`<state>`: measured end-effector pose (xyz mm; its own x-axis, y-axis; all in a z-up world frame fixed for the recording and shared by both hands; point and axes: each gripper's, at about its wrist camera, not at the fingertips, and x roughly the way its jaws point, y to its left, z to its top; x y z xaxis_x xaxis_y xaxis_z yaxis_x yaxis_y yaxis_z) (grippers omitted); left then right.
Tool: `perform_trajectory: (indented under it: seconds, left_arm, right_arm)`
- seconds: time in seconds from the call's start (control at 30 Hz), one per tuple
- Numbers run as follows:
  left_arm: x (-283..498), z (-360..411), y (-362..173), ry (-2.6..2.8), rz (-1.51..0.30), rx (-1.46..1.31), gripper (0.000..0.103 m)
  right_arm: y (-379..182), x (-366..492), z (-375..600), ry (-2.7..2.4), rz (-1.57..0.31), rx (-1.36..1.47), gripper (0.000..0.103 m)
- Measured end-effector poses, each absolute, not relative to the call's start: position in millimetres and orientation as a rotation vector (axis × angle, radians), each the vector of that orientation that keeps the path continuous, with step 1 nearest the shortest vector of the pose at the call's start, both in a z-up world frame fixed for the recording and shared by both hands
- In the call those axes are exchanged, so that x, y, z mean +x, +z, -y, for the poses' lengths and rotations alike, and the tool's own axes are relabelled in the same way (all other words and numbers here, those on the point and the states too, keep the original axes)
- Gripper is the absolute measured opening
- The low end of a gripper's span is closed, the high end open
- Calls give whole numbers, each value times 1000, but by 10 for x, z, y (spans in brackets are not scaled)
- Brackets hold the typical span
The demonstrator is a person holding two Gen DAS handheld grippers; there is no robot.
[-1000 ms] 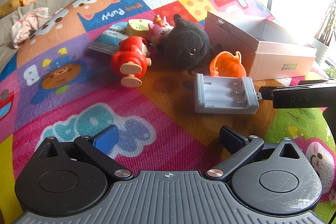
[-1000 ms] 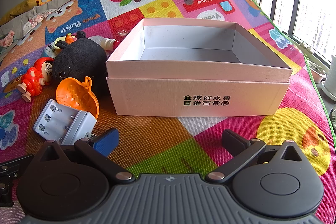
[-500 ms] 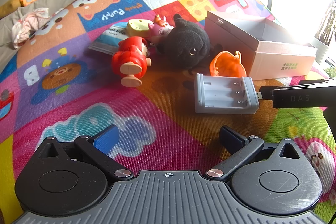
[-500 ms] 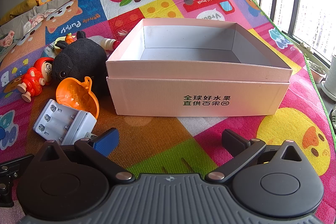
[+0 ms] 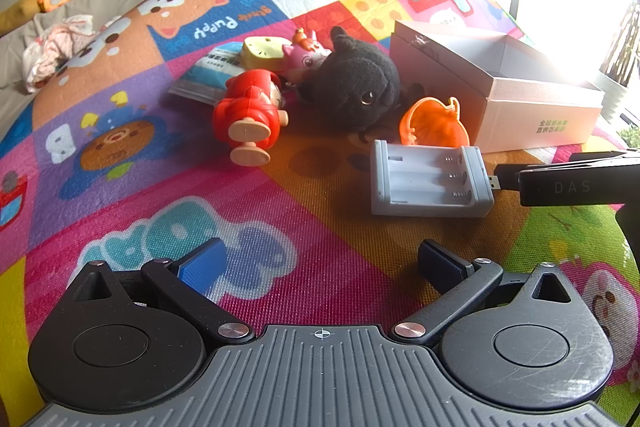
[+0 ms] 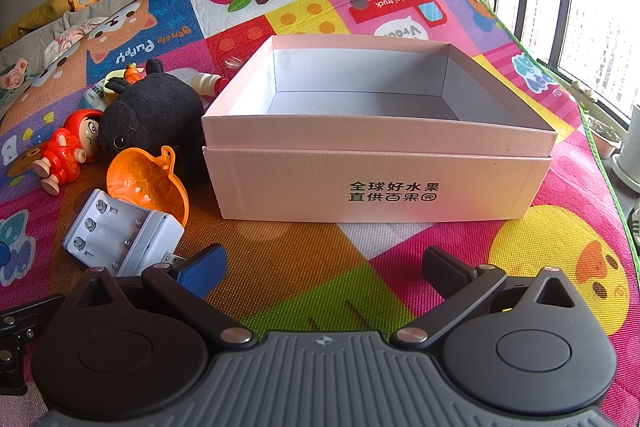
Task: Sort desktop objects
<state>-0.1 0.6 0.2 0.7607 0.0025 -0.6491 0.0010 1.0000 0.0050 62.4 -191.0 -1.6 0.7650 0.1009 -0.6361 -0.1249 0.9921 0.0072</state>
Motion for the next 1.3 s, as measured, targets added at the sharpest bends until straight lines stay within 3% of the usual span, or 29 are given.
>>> perform_trajectory:
  seconds: [0.73,1.13,1.3]
  left_arm:
    - [1,-4,2,1,-707,7,103]
    - [64,-26,29,-59,-747,27,103]
    - [54,-108,67,-115,-713,-2,103]
  right_arm:
    - [-42,652,1875,124,-696,-41,103]
    - [100,696,2117,303,-812,-78,103]
    - [509,586,2648,142,-539,84,103]
